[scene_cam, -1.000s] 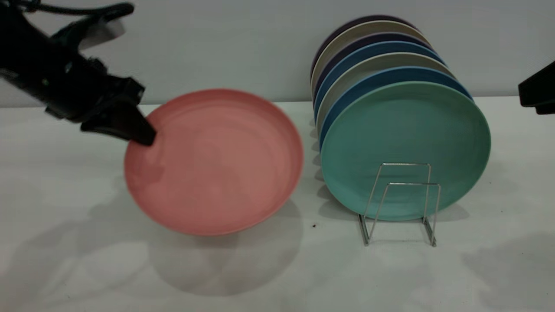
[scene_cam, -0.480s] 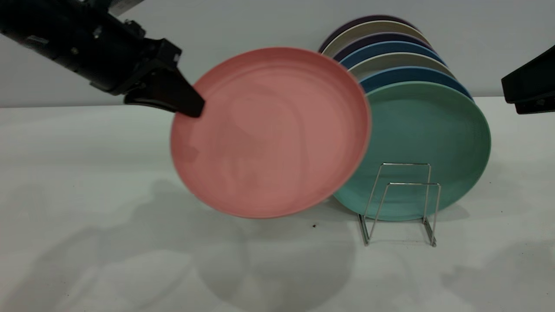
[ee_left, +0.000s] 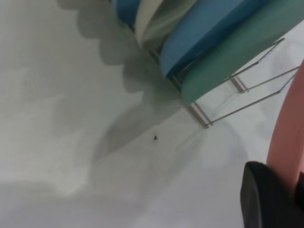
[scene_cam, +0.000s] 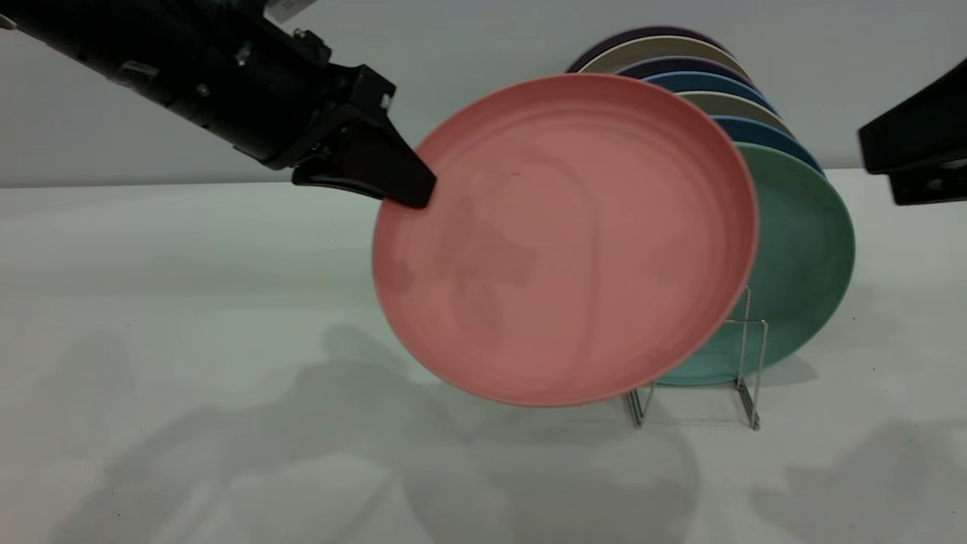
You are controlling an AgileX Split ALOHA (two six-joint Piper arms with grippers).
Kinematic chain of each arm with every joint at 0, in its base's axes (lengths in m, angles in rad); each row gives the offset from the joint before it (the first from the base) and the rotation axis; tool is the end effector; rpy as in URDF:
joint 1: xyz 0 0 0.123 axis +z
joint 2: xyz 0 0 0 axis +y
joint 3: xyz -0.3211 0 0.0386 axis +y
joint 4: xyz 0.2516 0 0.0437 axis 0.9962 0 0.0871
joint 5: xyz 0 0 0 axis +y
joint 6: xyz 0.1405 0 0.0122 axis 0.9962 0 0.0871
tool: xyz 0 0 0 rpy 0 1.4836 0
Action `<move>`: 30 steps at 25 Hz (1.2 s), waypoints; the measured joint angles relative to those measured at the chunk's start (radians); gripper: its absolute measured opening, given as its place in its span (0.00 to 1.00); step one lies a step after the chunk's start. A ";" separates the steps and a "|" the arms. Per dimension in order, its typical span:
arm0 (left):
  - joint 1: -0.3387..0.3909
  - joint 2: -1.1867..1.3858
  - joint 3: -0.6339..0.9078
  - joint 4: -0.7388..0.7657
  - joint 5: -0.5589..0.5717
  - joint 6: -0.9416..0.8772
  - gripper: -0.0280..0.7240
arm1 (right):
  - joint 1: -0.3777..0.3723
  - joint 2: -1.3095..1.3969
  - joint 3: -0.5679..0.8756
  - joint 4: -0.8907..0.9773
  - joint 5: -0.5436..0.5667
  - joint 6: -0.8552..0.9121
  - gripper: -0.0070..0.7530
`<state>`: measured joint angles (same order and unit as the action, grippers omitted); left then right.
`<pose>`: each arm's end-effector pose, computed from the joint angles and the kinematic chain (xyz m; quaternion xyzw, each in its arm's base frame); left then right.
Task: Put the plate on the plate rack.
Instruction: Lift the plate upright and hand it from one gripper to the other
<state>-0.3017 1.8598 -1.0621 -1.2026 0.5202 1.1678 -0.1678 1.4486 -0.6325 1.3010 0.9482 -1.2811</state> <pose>0.3737 -0.1849 0.1713 0.2212 0.8955 -0.2684 0.2778 0.2593 0.0681 0.2155 -0.0983 0.8748 0.3819 0.2815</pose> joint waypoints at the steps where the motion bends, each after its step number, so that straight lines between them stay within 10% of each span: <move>1: -0.002 0.000 0.000 -0.010 0.000 0.005 0.06 | 0.020 0.006 0.000 0.008 -0.003 0.000 0.57; 30: -0.004 0.002 0.000 -0.054 0.038 0.017 0.06 | 0.278 0.156 0.000 0.242 -0.170 -0.159 0.55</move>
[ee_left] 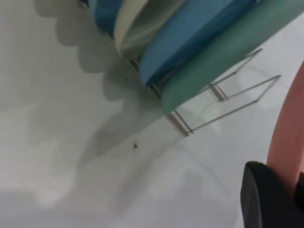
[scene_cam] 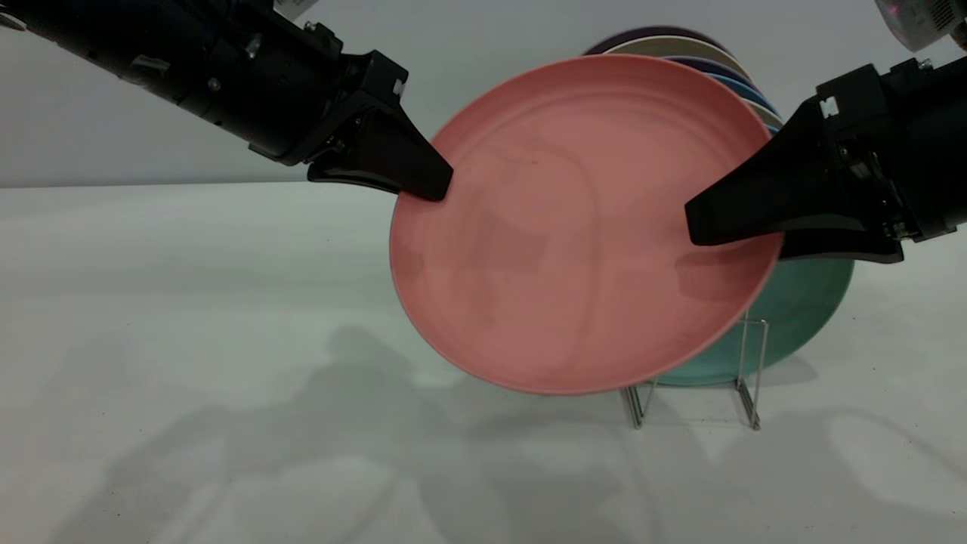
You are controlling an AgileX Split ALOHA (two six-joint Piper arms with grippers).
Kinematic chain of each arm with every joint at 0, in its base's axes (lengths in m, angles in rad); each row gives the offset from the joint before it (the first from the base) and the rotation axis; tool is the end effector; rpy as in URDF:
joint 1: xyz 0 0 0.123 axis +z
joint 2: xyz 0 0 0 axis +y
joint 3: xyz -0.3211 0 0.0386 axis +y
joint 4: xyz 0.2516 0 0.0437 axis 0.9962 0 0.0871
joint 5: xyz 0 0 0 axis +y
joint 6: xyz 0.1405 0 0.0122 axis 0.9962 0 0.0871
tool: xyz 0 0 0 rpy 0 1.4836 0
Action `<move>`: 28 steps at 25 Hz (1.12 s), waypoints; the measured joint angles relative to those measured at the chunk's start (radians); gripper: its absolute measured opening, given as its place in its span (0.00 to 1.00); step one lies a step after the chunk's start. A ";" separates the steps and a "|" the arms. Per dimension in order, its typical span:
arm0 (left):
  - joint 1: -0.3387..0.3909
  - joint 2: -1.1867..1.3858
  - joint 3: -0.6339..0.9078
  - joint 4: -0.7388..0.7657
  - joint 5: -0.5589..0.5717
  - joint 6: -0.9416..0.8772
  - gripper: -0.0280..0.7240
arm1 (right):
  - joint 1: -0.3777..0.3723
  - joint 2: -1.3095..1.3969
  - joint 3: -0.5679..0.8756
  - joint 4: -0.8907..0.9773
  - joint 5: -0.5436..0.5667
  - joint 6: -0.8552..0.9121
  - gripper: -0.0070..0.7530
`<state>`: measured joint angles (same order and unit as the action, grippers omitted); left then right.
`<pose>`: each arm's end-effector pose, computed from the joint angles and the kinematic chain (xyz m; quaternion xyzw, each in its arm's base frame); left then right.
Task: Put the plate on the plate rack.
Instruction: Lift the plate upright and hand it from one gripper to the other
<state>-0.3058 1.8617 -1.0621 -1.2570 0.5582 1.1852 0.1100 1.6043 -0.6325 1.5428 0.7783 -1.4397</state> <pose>0.3707 -0.1916 0.1740 0.2145 0.8906 -0.2946 0.2723 0.2761 0.1301 0.1801 -0.1306 0.8744 0.3872 0.2616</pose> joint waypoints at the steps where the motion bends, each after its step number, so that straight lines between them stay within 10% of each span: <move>1: 0.000 0.000 0.000 -0.001 0.007 0.000 0.06 | 0.000 0.001 0.000 0.006 -0.001 -0.001 0.55; 8: 0.000 0.000 0.000 -0.008 0.049 0.009 0.06 | 0.000 0.051 0.000 0.025 -0.002 -0.022 0.49; 14: 0.000 0.000 0.000 -0.011 0.053 0.027 0.06 | -0.001 0.070 0.000 0.046 0.009 -0.078 0.14; 20: 0.001 0.000 0.000 -0.011 0.059 0.030 0.10 | -0.001 0.068 -0.012 0.023 -0.002 -0.096 0.14; 28: 0.000 -0.047 0.005 -0.011 0.082 0.027 0.53 | -0.001 -0.003 -0.109 -0.281 -0.048 0.046 0.14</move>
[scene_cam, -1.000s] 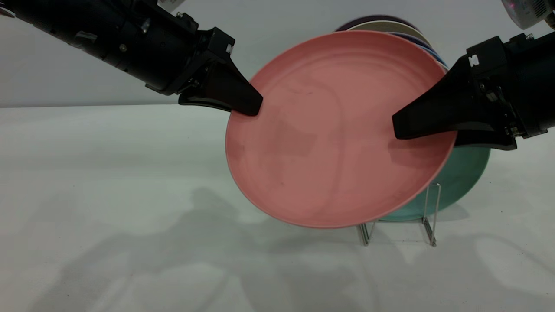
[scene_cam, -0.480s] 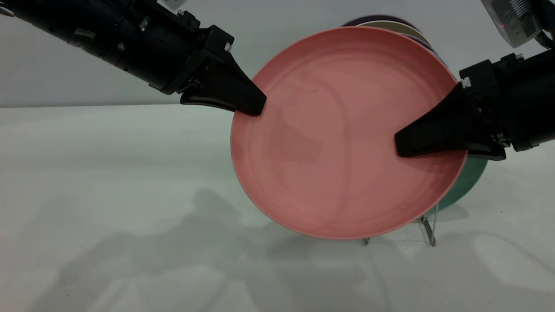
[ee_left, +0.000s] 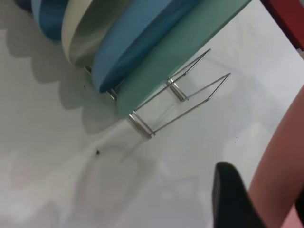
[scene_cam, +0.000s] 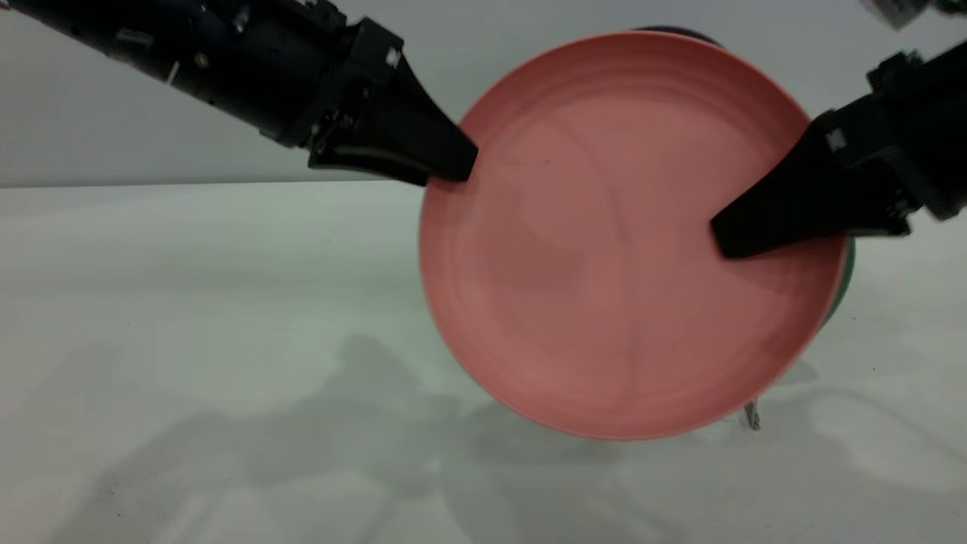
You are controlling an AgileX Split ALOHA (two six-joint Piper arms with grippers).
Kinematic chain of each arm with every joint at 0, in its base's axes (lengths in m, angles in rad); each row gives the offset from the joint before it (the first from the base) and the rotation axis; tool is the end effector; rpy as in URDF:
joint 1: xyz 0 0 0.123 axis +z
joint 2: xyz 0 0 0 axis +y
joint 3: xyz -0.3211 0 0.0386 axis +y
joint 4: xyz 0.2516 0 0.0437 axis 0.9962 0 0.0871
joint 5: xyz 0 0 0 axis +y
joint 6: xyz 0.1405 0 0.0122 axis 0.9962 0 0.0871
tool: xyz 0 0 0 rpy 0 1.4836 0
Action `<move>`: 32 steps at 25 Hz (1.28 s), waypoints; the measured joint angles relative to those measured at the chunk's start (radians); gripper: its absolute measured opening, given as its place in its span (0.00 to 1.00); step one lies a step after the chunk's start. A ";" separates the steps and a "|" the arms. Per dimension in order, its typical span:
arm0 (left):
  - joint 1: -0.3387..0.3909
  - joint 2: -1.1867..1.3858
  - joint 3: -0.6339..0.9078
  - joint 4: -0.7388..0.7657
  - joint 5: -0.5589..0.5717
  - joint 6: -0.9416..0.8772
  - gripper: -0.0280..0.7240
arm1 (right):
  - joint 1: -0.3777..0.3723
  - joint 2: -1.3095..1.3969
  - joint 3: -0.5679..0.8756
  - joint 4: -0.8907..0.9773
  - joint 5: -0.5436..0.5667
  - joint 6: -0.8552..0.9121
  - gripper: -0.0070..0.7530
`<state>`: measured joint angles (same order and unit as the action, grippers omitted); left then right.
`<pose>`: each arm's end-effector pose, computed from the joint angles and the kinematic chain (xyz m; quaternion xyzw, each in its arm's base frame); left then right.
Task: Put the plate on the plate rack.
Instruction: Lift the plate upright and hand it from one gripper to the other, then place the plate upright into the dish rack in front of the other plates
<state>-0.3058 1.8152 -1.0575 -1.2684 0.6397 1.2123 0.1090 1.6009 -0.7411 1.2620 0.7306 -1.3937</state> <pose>0.3582 -0.1974 0.1941 0.2411 0.8722 -0.3250 0.2747 0.2892 0.1219 0.1869 -0.2397 0.8804 0.3106 0.2665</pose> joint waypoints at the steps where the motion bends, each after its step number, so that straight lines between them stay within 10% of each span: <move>1: 0.000 -0.008 0.001 0.000 0.000 0.000 0.58 | 0.000 -0.009 -0.015 -0.044 -0.002 0.023 0.14; 14: 0.012 -0.040 0.002 0.056 -0.027 -0.057 0.70 | 0.001 -0.105 -0.119 -0.536 -0.115 0.189 0.14; 32: 0.124 -0.045 0.002 0.016 0.061 -0.057 0.70 | 0.109 -0.193 -0.119 -0.731 -0.279 0.106 0.14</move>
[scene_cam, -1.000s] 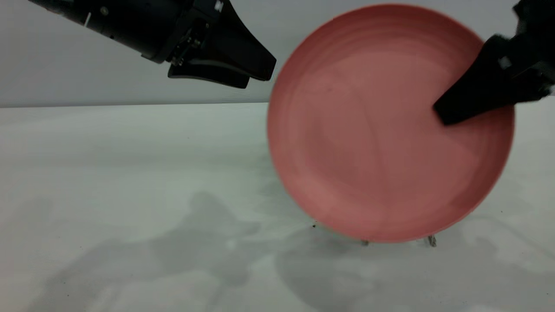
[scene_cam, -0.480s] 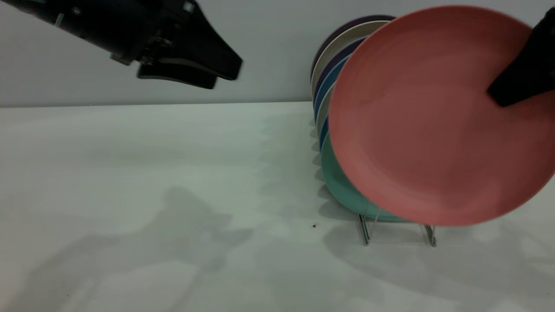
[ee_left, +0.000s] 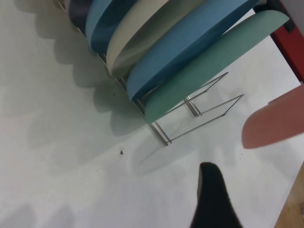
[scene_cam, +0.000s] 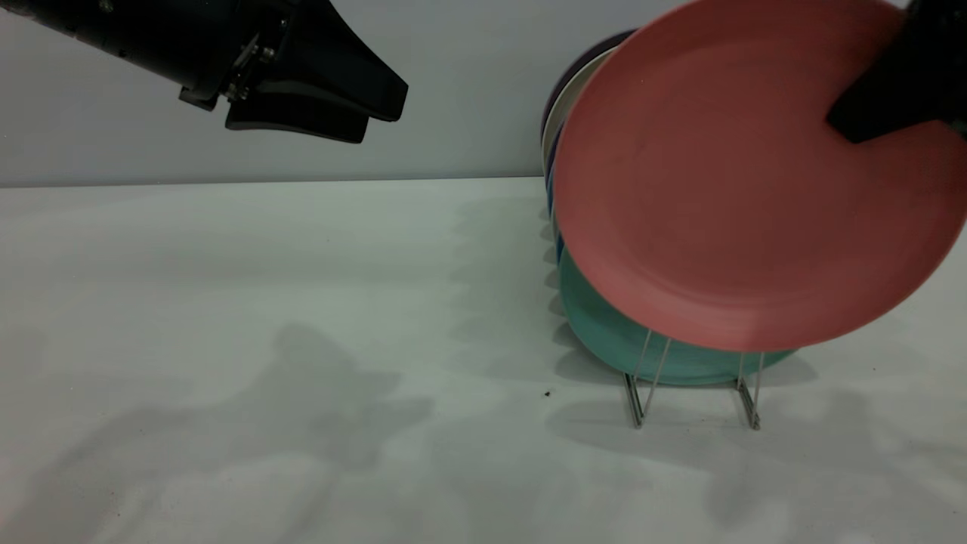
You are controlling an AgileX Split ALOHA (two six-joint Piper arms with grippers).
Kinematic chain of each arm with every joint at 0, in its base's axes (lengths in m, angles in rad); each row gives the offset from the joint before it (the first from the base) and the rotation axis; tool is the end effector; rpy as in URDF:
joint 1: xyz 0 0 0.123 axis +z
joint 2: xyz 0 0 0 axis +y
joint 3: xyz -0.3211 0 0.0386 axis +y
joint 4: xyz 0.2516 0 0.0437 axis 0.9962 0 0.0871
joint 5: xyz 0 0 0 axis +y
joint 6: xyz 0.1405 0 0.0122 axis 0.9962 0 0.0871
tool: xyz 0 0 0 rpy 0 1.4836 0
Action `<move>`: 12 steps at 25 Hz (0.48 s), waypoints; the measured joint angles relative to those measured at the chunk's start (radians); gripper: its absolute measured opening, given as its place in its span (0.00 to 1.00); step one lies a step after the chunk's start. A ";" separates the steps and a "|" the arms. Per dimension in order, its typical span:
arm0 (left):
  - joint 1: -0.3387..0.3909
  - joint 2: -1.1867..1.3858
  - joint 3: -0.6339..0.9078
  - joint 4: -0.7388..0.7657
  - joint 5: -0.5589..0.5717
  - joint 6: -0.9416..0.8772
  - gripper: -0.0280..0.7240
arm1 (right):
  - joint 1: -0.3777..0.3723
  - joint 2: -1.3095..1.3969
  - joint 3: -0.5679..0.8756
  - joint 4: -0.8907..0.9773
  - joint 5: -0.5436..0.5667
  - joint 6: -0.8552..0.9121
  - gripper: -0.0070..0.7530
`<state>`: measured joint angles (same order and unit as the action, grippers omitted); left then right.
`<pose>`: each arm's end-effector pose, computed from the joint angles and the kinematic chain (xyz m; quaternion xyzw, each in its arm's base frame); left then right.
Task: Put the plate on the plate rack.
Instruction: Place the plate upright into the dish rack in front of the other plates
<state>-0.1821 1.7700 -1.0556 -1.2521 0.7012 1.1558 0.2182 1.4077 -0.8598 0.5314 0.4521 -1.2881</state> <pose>0.3684 -0.1558 0.2120 0.1861 0.8783 -0.3336 0.2875 0.2992 0.0984 0.2483 -0.4885 0.7937 0.0001 0.3625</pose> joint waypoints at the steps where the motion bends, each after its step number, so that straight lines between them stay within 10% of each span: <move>1: 0.000 -0.005 0.000 0.000 0.001 0.000 0.70 | 0.009 -0.001 0.000 -0.021 -0.008 -0.003 0.14; 12: 0.000 -0.037 0.000 -0.004 0.004 0.000 0.70 | 0.013 -0.001 -0.033 -0.143 -0.069 -0.034 0.14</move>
<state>-0.1821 1.7326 -1.0556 -1.2562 0.7056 1.1558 0.2311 1.4068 -0.8930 0.3889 0.3826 -1.3221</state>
